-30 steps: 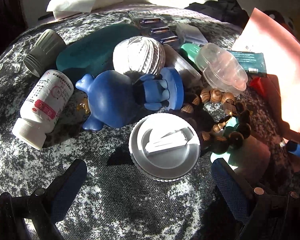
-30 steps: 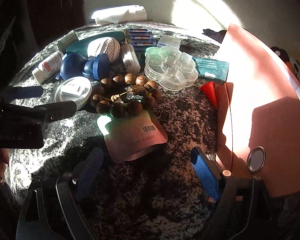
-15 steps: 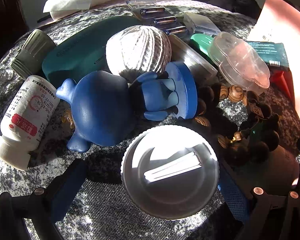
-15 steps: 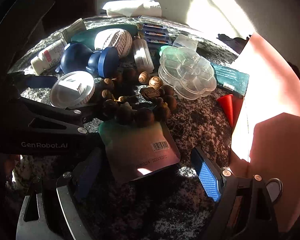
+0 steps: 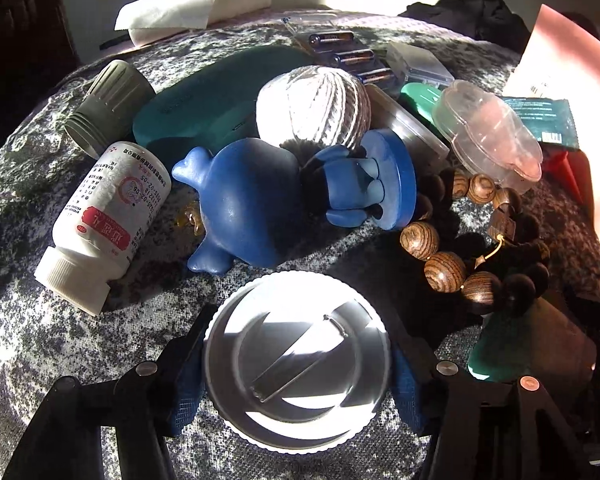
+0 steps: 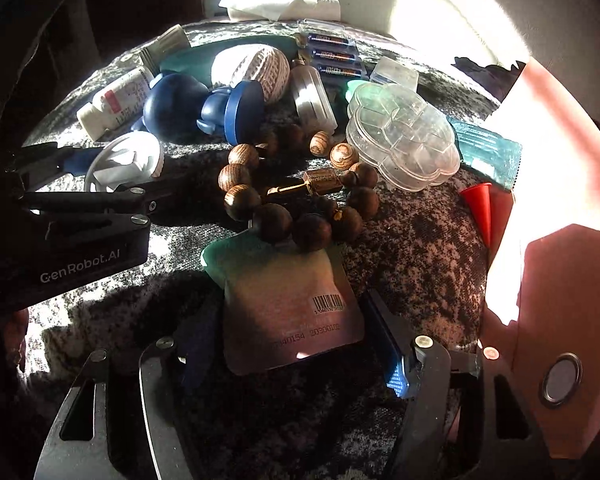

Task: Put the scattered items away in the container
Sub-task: 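Carry the lid and squeeze pouch with both tools over the pink box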

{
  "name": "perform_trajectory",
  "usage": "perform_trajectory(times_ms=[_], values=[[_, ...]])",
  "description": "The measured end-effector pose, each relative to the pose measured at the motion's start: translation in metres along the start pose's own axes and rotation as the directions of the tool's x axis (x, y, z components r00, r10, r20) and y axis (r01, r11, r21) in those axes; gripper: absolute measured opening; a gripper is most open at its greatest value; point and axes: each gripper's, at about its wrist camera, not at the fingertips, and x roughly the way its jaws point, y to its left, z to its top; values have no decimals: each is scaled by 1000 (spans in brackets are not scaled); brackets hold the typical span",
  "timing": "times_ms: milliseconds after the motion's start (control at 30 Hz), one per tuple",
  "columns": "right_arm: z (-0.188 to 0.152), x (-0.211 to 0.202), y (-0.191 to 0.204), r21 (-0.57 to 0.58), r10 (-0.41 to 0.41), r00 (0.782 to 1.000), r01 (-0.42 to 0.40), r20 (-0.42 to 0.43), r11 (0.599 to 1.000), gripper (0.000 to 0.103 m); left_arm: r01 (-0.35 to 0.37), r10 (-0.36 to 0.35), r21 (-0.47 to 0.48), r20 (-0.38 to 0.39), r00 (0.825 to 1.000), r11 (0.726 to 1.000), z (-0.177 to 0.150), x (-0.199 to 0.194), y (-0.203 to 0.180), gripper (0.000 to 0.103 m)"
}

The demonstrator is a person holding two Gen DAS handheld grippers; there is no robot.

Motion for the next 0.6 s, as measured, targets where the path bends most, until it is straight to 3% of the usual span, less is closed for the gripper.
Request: perform_trajectory(times_ms=[300, 600], values=[[-21, -28, 25, -34, -4, 1000, 5, 21, 999, 65, -32, 33, -4, 26, 999, 999, -16, -30, 9, 65], [-40, -85, 38, -23, -47, 989, 50, 137, 998, 60, -48, 49, -21, 69, 996, 999, -45, -71, 14, 65]])
